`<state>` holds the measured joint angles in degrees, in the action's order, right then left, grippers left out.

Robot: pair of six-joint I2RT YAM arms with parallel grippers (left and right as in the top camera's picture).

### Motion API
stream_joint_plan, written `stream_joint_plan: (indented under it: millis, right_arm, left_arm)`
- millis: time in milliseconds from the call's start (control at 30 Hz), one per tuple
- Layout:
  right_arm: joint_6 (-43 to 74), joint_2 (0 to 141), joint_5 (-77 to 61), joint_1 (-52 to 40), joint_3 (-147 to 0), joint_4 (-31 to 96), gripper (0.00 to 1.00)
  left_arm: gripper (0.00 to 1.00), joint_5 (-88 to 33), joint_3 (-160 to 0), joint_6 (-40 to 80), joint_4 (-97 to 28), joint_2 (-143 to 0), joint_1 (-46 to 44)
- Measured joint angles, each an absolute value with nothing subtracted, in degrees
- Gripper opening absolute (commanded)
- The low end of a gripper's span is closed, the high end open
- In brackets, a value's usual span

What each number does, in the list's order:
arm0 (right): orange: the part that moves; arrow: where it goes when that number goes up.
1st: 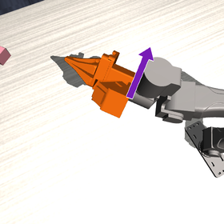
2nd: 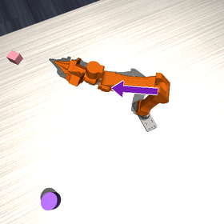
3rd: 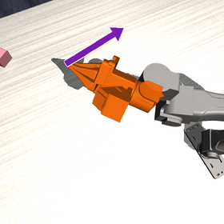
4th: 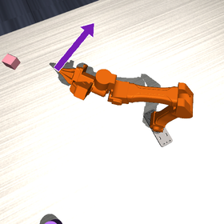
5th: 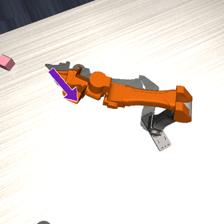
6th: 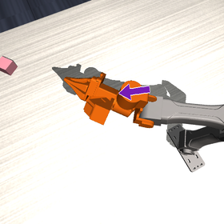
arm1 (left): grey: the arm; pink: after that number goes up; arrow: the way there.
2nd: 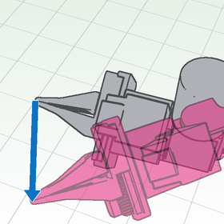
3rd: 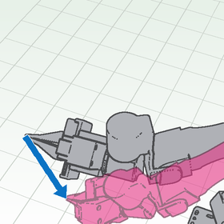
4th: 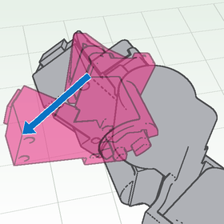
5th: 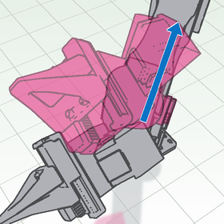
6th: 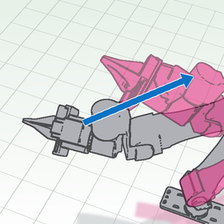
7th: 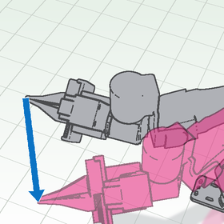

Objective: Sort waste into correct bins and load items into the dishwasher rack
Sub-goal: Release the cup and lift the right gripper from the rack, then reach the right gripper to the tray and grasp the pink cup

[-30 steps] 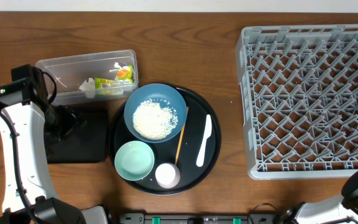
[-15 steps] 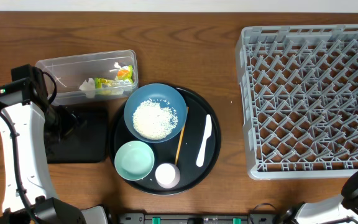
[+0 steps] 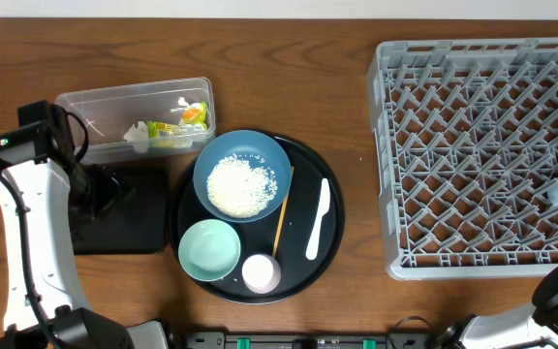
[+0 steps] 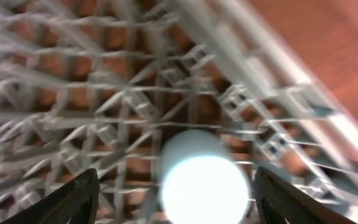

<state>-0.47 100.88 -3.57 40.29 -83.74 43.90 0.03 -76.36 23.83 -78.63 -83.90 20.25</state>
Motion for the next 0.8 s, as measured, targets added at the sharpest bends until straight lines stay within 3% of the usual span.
stream_joint_plan:
  millis: [167,333,500,800]
  right_arm:
    - [-4.56,100.68,-13.52,37.47,-84.01,48.45,0.86]
    - [-9.89,97.84,-19.62,27.94,-84.12,52.69,0.92]
    - [-14.17,93.36,-23.59,11.57,-84.77,58.43,0.94]
    - [-17.85,93.71,-25.06,-19.38,-84.90,64.79,0.97]
  left_arm:
    - [0.90,0.03,-76.36,23.83,-78.67,-83.90,20.25]
    - [0.91,0.05,-76.36,23.83,-78.74,-83.90,20.25]
    - [0.98,0.01,-76.36,24.05,-78.83,-83.90,20.25]
    - [0.99,0.03,-76.36,24.03,-78.85,-83.90,20.25]
